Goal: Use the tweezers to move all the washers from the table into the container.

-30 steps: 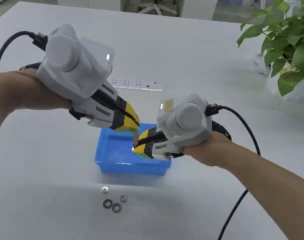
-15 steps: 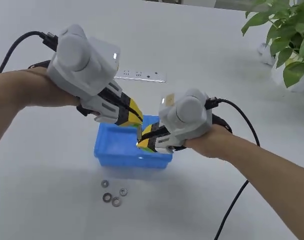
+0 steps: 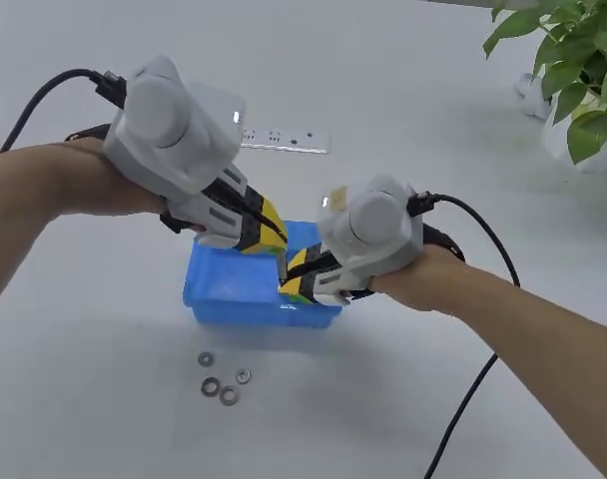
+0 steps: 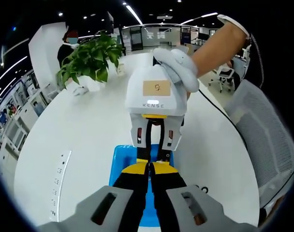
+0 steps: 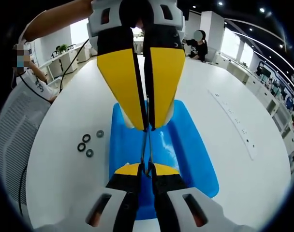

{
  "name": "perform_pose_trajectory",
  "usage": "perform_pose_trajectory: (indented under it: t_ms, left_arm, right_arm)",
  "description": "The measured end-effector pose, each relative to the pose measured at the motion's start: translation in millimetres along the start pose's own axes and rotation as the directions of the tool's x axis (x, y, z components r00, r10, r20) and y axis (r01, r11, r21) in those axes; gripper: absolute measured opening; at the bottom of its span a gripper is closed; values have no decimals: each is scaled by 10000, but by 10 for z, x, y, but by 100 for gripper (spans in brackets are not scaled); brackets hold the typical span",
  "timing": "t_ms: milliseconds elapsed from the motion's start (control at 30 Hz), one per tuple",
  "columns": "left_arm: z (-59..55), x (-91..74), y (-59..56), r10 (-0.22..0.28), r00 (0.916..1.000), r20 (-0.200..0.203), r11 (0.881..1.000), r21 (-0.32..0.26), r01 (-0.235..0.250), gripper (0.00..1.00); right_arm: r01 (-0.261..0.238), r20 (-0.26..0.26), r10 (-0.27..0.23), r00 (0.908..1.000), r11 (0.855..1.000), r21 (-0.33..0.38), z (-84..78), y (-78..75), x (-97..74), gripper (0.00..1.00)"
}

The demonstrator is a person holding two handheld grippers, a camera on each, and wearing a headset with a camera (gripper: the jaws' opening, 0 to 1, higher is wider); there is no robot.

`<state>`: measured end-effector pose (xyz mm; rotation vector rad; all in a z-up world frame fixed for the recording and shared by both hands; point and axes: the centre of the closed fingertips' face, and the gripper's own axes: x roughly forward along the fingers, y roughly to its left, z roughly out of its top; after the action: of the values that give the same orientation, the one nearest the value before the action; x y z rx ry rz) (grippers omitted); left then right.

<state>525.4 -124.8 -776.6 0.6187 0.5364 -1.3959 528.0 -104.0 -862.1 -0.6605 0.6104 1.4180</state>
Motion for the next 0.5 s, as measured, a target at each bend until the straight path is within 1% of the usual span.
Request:
perform_pose_trajectory:
  t_ms: [300,500]
  left_arm:
    - [-21,16,-12,-26,10000,-86,10000,49,27,6]
    - [-25,21,-17,-29,10000,-73,10000,17,29,6]
  right_arm:
    - [-27,-98,27,9999,10000,-31,-21,9,19,10]
    - [-37,-128,36,9999,10000,-46,-26,13,24,10]
